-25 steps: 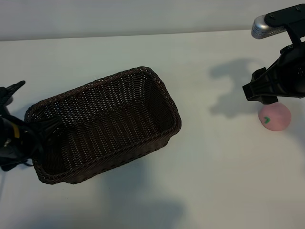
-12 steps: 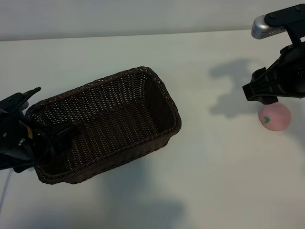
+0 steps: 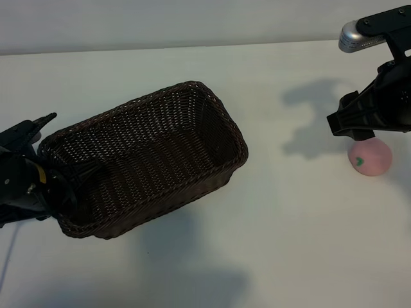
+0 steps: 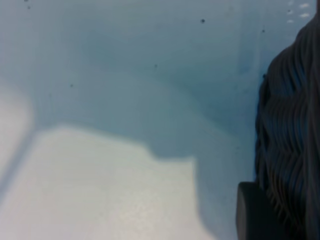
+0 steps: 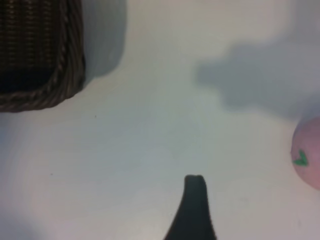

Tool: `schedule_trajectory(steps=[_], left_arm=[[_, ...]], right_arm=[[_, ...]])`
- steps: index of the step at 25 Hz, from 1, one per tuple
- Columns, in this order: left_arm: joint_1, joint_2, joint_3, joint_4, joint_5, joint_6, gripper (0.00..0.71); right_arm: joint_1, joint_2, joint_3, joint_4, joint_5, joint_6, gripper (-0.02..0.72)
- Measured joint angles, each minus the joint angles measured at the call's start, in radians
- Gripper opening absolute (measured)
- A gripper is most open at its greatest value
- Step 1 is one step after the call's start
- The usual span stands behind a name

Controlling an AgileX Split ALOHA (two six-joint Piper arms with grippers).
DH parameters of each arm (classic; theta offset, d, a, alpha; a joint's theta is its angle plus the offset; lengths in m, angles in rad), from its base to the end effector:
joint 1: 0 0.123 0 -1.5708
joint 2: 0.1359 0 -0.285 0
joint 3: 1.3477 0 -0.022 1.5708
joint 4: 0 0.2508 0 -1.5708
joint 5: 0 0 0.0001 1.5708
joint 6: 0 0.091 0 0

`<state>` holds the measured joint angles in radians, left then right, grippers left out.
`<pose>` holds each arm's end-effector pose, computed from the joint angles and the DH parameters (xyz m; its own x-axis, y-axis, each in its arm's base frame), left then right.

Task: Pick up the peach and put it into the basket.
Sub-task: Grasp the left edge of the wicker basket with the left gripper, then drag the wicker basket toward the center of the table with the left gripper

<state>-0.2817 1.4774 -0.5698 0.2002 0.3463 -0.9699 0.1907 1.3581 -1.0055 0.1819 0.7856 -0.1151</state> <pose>0.2278 -0.0595 0.1560 -0.8025 -0.4992 -0.3269 -0.4417 0.8653 -0.2371 0.2642 0.0629 0.2846 -0.8516 -0.1500 -0.5023 -0.2392 0.9638 0.1177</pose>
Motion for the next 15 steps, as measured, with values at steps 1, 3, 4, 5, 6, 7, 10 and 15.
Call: schedule_trajectory(steps=[1,3,4,5,6,7,10,15], left_arm=[[0.000,0.000,0.000,0.000,-0.005,0.000,0.223],[0.000,-0.003,0.000,-0.005,-0.016,-0.001,0.223],[0.000,-0.008,0.000,-0.011,-0.022,-0.001,0.218],[0.000,-0.017,0.001,-0.015,-0.032,-0.001,0.204],[0.000,-0.027,0.001,-0.022,-0.046,-0.001,0.190],[0.000,-0.042,0.001,-0.030,-0.059,-0.001,0.178],[0.000,-0.082,0.001,-0.064,-0.093,0.000,0.162],[0.000,-0.138,0.006,-0.091,-0.126,0.004,0.162]], right_arm=[[0.000,0.000,0.000,0.000,0.000,0.000,0.584],[0.000,0.000,0.000,0.000,0.000,0.000,0.584],[0.000,0.000,0.000,0.000,0.000,0.000,0.584],[0.000,0.000,0.000,0.000,0.000,0.000,0.584],[0.000,0.000,0.000,0.000,0.000,0.000,0.584],[0.000,0.000,0.000,0.000,0.000,0.000,0.584],[0.000,0.000,0.000,0.000,0.000,0.000,0.584],[0.000,0.000,0.000,0.000,0.000,0.000,0.584]])
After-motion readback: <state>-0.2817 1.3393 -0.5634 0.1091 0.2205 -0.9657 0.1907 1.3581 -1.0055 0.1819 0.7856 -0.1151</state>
